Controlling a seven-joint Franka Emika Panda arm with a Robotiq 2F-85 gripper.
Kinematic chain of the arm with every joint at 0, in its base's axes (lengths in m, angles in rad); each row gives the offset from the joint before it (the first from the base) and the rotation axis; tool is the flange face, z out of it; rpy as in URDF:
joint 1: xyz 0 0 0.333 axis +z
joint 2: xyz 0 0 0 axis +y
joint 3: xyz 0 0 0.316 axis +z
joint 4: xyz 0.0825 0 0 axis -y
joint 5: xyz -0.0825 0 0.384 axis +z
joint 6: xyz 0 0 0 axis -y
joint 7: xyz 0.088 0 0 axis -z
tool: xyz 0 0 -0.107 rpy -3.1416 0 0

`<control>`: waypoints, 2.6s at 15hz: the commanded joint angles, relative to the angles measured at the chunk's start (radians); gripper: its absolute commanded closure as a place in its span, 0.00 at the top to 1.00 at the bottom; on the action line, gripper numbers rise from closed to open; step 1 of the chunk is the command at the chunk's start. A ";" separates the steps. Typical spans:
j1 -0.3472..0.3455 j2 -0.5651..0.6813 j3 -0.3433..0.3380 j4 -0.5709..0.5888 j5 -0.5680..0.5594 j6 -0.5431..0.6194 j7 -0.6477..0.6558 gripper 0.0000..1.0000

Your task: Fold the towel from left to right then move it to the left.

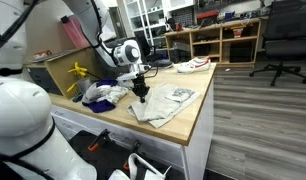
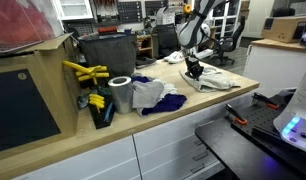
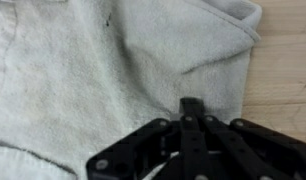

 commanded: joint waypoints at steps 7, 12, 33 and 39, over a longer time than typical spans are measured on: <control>0.069 0.085 0.078 0.017 0.096 0.033 0.021 0.00; 0.084 0.042 0.084 0.001 0.090 0.017 0.008 0.00; 0.034 -0.219 0.024 -0.056 -0.085 -0.044 -0.023 0.00; 0.001 -0.200 -0.014 -0.046 -0.162 -0.042 -0.024 0.00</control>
